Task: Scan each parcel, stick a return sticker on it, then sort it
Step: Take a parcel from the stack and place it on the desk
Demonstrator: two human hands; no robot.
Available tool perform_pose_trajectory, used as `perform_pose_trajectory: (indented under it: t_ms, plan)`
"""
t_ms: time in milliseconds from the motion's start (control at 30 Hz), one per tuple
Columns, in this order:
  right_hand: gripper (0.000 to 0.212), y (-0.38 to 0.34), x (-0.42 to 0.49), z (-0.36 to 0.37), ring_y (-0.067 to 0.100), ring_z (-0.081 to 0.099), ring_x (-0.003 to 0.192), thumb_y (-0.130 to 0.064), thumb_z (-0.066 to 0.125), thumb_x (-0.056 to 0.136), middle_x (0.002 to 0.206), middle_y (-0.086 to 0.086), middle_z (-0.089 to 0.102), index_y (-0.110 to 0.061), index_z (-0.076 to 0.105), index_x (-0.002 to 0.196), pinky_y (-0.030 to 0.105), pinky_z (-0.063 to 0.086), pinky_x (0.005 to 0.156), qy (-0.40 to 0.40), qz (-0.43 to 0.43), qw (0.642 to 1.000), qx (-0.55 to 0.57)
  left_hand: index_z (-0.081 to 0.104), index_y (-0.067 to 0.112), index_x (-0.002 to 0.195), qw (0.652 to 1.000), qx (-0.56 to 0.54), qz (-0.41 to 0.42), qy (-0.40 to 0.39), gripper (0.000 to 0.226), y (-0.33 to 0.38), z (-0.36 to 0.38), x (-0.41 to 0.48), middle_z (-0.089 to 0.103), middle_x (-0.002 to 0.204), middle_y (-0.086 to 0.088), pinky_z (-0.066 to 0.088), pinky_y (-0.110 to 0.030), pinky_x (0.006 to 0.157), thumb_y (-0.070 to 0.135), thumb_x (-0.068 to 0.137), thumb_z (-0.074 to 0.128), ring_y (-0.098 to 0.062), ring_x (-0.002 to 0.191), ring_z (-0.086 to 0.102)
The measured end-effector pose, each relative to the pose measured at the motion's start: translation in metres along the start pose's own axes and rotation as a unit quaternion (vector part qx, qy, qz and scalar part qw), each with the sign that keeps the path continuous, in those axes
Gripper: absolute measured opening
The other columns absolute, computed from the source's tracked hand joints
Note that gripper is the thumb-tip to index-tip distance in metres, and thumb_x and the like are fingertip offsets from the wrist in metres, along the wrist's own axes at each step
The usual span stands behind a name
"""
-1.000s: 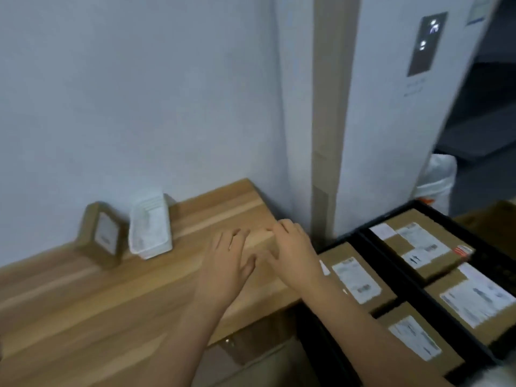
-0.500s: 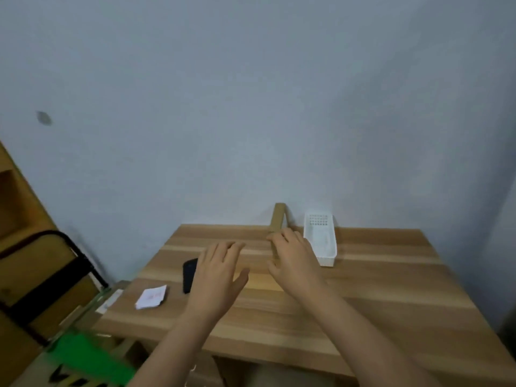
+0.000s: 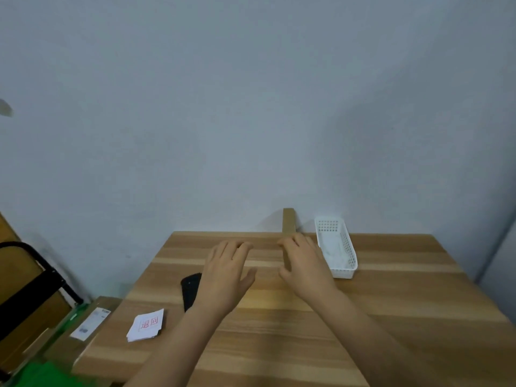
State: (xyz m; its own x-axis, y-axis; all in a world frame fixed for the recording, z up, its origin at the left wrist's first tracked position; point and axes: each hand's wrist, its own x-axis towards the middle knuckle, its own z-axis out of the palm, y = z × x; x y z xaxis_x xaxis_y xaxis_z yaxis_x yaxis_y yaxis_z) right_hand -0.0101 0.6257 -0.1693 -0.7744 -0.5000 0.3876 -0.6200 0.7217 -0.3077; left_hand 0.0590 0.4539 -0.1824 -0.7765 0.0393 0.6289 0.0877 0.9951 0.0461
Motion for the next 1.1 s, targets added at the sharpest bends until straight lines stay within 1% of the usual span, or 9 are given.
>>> perform_pose_trajectory:
  t_ms: [167, 267, 400, 467, 633, 800, 867, 967, 1100]
  plan:
    - [0.034, 0.056, 0.055, 0.031, 0.017, 0.045, 0.113, -0.025, 0.057, 0.089, 0.123, -0.003, 0.048, -0.021, 0.052, 0.122, 0.029, 0.037, 0.098, -0.011, 0.036, 0.999, -0.020, 0.060, 0.022, 0.118, 0.997, -0.020, -0.015, -0.077, 0.042, -0.012, 0.067, 0.049, 0.061, 0.108, 0.007, 0.047, -0.031, 0.089, 0.036, 0.081, 0.071, -0.015, 0.099, 0.057]
    - [0.037, 0.092, 0.092, 0.053, 0.016, 0.043, 0.115, -0.027, 0.058, 0.089, 0.127, -0.004, 0.047, -0.022, 0.050, 0.125, 0.026, 0.036, 0.099, -0.029, 0.056, 0.998, -0.012, 0.056, 0.024, 0.123, 0.993, -0.028, -0.021, -0.112, 0.042, -0.022, 0.112, 0.082, 0.057, 0.115, 0.008, 0.043, -0.029, 0.093, 0.039, 0.085, 0.065, -0.014, 0.107, 0.053]
    - [0.040, 0.136, 0.129, 0.083, 0.013, 0.045, 0.115, -0.025, 0.061, 0.087, 0.128, -0.005, 0.048, -0.023, 0.051, 0.126, 0.024, 0.036, 0.098, -0.068, 0.085, 0.994, -0.007, 0.060, 0.023, 0.118, 0.986, -0.049, -0.029, -0.160, 0.041, -0.028, 0.173, 0.118, 0.059, 0.109, 0.006, 0.047, -0.030, 0.087, 0.034, 0.080, 0.070, -0.017, 0.102, 0.056]
    - [0.039, 0.156, 0.142, 0.099, 0.013, 0.046, 0.114, -0.024, 0.060, 0.088, 0.126, -0.005, 0.050, -0.024, 0.051, 0.126, 0.023, 0.036, 0.097, -0.081, 0.096, 0.992, -0.004, 0.056, 0.023, 0.122, 0.980, -0.065, -0.036, -0.185, 0.041, -0.027, 0.200, 0.128, 0.056, 0.115, 0.006, 0.043, -0.029, 0.092, 0.035, 0.084, 0.066, -0.017, 0.109, 0.053]
    - [0.038, 0.191, 0.158, 0.136, 0.015, 0.047, 0.112, -0.027, 0.058, 0.088, 0.123, -0.002, 0.050, -0.022, 0.052, 0.124, 0.025, 0.037, 0.094, -0.128, 0.115, 0.985, 0.011, 0.039, 0.024, 0.143, 0.961, -0.110, -0.069, -0.245, 0.055, -0.026, 0.259, 0.137, 0.038, 0.143, 0.005, 0.031, -0.028, 0.110, 0.041, 0.093, 0.054, -0.015, 0.132, 0.035]
    - [0.033, 0.209, 0.159, 0.168, 0.015, 0.047, 0.110, -0.033, 0.058, 0.091, 0.120, -0.003, 0.050, -0.022, 0.051, 0.121, 0.026, 0.039, 0.094, -0.153, 0.138, 0.978, 0.022, 0.024, 0.030, 0.151, 0.939, -0.142, -0.110, -0.293, 0.064, -0.023, 0.298, 0.143, 0.012, 0.160, 0.007, 0.034, -0.030, 0.111, 0.049, 0.095, 0.049, -0.013, 0.144, 0.020]
    - [0.034, 0.211, 0.161, 0.176, 0.017, 0.047, 0.112, -0.036, 0.053, 0.092, 0.121, -0.001, 0.050, -0.021, 0.050, 0.123, 0.027, 0.039, 0.095, -0.164, 0.149, 0.975, 0.025, 0.024, 0.032, 0.151, 0.926, -0.160, -0.141, -0.311, 0.063, -0.024, 0.309, 0.145, 0.008, 0.160, 0.009, 0.040, -0.030, 0.107, 0.051, 0.095, 0.047, -0.014, 0.143, 0.024]
    - [0.038, 0.210, 0.166, 0.183, 0.018, 0.047, 0.115, -0.035, 0.052, 0.092, 0.126, 0.001, 0.049, -0.019, 0.048, 0.127, 0.028, 0.039, 0.096, -0.182, 0.165, 0.969, 0.033, 0.028, 0.032, 0.149, 0.904, -0.204, -0.205, -0.316, 0.059, -0.032, 0.313, 0.144, 0.009, 0.160, 0.011, 0.046, -0.032, 0.100, 0.047, 0.096, 0.047, -0.016, 0.133, 0.041]
    - [0.047, 0.199, 0.167, 0.195, 0.017, 0.049, 0.115, -0.037, 0.059, 0.088, 0.129, 0.000, 0.050, -0.023, 0.048, 0.131, 0.028, 0.043, 0.097, -0.185, 0.201, 0.959, 0.072, 0.026, 0.029, 0.151, 0.868, -0.267, -0.290, -0.302, 0.060, -0.053, 0.305, 0.132, 0.011, 0.159, 0.013, 0.044, -0.027, 0.101, 0.039, 0.097, 0.050, -0.012, 0.133, 0.039]
